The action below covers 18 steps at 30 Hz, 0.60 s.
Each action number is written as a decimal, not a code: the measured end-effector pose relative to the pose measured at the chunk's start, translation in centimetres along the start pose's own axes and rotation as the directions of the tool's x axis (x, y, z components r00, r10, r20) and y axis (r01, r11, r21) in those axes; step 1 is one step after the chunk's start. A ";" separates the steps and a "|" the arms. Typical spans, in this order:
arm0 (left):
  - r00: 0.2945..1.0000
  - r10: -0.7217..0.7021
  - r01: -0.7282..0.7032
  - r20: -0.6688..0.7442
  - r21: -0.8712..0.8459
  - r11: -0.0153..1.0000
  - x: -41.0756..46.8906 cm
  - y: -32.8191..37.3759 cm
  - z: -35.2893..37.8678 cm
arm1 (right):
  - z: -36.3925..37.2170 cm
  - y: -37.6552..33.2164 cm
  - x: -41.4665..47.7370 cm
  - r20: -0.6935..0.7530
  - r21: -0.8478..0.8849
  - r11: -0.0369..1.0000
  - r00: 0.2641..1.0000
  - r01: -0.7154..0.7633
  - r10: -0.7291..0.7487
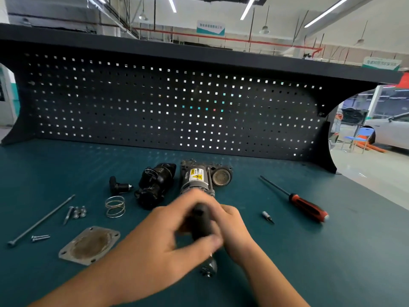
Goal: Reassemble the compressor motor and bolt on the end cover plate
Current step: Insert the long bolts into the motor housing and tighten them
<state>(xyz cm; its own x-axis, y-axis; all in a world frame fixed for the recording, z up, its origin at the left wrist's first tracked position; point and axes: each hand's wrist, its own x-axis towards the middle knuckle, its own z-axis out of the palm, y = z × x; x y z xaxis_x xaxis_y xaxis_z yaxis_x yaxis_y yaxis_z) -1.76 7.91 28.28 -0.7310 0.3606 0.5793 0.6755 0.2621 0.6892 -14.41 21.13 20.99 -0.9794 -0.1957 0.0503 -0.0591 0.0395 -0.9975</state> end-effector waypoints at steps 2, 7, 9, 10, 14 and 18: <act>0.982 -0.117 0.096 -0.149 -0.137 0.986 -2.1 -1.2 -0.8 | -0.1 0.0 -0.1 -0.005 0.050 0.999 1.000 -0.018 0.019; 0.826 -0.509 0.395 -0.244 -0.394 0.830 -6.2 -5.1 -2.7 | -0.3 -0.2 -0.4 0.032 0.058 0.997 0.998 -0.057 0.055; 0.736 -0.640 0.507 -0.222 -0.447 0.737 -7.3 -6.1 -3.0 | -0.2 -0.3 -0.5 0.043 0.066 0.996 0.997 -0.067 0.065; 0.708 -0.677 0.538 -0.202 -0.467 0.702 -7.6 -6.4 -3.0 | -0.1 -0.4 -0.5 0.039 0.067 0.996 0.997 -0.066 0.064; 0.696 -0.686 0.535 -0.211 -0.485 0.692 -6.9 -5.9 -3.0 | 0.2 -0.3 -0.9 -0.068 0.016 1.000 0.998 -0.011 0.013; 0.786 -0.579 0.470 -0.214 -0.400 0.787 -4.4 -3.9 -2.7 | 0.3 -0.1 -0.8 -0.235 -0.208 0.970 0.956 0.125 -0.174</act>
<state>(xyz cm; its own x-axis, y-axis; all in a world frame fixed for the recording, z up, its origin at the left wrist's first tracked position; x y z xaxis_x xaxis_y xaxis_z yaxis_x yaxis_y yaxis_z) -1.40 2.85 24.25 -0.9869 -0.0601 0.1496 0.1488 0.0176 0.9887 -13.53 20.99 21.03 -0.9718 0.0364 0.2331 -0.2199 0.2182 -0.9508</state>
